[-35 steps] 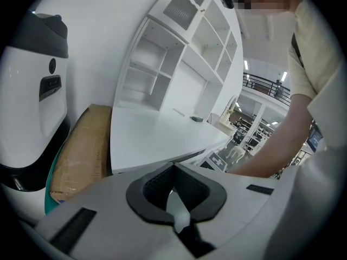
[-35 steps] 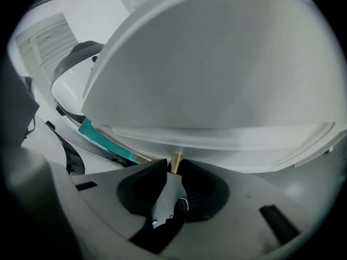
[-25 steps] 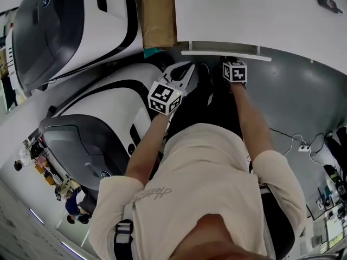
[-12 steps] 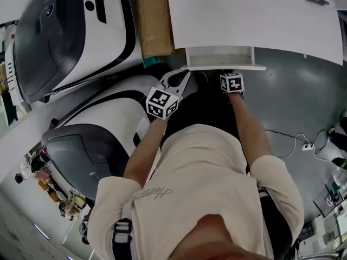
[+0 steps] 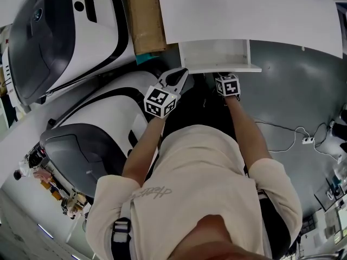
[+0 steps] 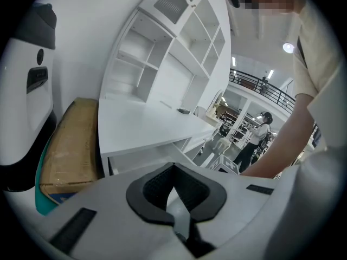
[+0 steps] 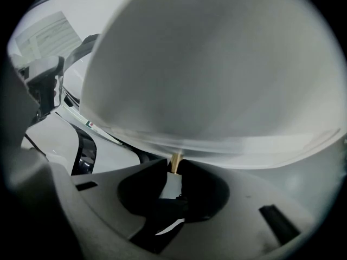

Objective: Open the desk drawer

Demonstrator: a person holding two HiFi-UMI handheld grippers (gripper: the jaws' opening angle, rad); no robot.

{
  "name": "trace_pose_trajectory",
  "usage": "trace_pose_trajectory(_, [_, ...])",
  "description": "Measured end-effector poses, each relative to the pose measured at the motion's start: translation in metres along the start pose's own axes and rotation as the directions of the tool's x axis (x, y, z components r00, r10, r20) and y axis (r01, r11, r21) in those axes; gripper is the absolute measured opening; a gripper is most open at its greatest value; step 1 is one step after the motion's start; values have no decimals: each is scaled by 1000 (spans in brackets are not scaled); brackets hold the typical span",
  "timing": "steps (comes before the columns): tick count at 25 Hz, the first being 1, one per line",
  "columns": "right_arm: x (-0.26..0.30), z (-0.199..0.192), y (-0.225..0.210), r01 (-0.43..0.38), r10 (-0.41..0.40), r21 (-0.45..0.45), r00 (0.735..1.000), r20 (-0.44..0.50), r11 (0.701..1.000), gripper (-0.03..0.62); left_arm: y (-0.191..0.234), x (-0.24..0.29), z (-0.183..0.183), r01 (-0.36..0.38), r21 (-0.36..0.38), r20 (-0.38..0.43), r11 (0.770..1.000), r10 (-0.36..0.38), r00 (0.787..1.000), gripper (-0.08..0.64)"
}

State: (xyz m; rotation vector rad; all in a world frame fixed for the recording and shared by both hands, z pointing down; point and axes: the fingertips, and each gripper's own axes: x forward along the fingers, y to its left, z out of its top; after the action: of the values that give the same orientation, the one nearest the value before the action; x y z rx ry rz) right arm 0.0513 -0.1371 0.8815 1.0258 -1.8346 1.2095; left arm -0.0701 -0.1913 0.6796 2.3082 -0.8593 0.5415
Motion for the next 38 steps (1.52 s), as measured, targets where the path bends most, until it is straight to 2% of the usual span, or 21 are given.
trace_pose_trajectory(6, [-2, -20, 5, -33, 33, 3, 999, -6, 999, 84, -24, 0, -12, -18, -16, -5, 1000, 18, 1000, 0])
trace_pose_trajectory(20, [-12, -44, 10, -43, 43, 8, 999, 17, 999, 83, -58, -30, -46, -101, -61, 25, 993, 103, 994, 0])
trace_pose_trajectory(38, [-20, -88, 21, -61, 61, 33, 998, 17, 998, 83, -100, -73, -82, -170, -72, 46, 983, 174, 984, 0])
